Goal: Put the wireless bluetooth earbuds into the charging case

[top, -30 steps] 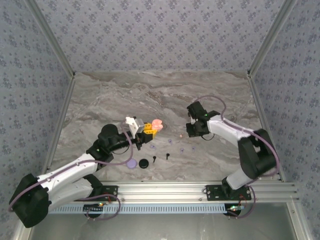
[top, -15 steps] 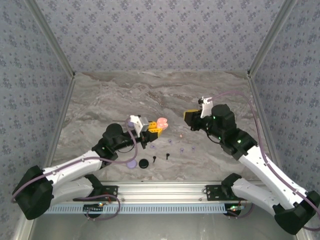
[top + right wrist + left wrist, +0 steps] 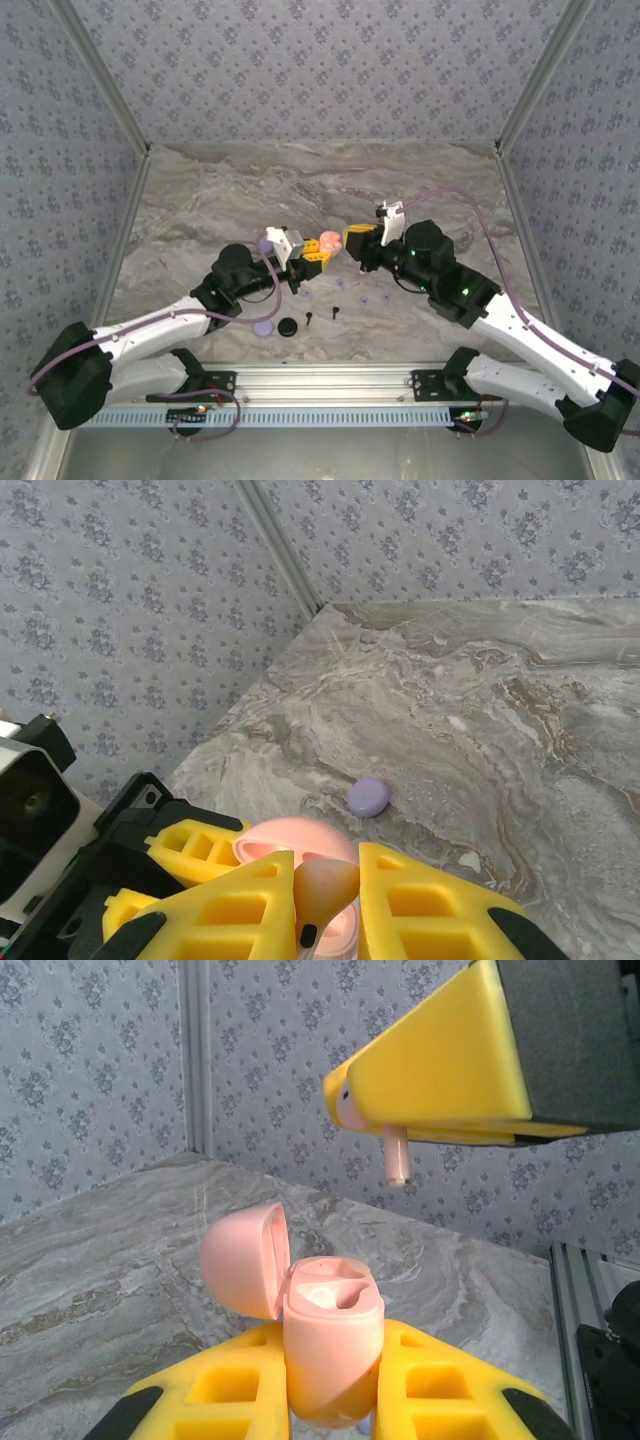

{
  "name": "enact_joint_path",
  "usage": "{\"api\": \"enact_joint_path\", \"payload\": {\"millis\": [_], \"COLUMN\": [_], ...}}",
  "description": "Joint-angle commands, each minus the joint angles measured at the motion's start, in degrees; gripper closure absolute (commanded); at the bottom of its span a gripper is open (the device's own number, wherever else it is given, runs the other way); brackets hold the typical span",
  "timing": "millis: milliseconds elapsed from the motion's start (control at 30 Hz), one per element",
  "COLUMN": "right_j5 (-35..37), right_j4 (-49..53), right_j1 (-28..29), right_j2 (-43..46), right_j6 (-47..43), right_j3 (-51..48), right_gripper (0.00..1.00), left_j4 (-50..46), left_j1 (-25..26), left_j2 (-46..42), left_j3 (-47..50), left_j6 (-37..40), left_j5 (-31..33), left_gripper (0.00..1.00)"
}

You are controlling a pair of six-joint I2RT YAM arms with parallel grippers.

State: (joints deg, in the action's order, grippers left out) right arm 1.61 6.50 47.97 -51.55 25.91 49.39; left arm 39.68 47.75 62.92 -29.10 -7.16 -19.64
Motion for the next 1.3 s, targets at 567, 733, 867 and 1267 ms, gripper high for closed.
{"api": "enact_joint_path", "payload": {"millis": [567,733,867,1267], "right_j5": [2.0,2.0,2.0,-0.7], "right_j4": [-5.0,-5.5,-6.1,-5.3], "right_j1": [1.2,1.3,1.3,1.8], "right_j2": [-3.3,-3.8,-4.3,-5.3], "right_j6": [2.1,2.4,2.6,3.0], "right_j3": [-1.6,-1.8,-1.7,-1.7], "right_gripper": [0.81,0.81,0.81,0.8], "left_j4": [3.2,3.0,3.0,2.9], "left_j1": [0.6,0.7,0.7,0.7], "left_j2": [1.0,1.1,1.0,0.7], "left_j3": [-2.5,-2.5,-2.6,-2.5], "left_j6": [-0.8,-0.8,-0.7,-0.7], "left_j5": [0.3,0.2,0.1,0.7], "left_gripper": [1.0,1.0,1.0,1.0]}}
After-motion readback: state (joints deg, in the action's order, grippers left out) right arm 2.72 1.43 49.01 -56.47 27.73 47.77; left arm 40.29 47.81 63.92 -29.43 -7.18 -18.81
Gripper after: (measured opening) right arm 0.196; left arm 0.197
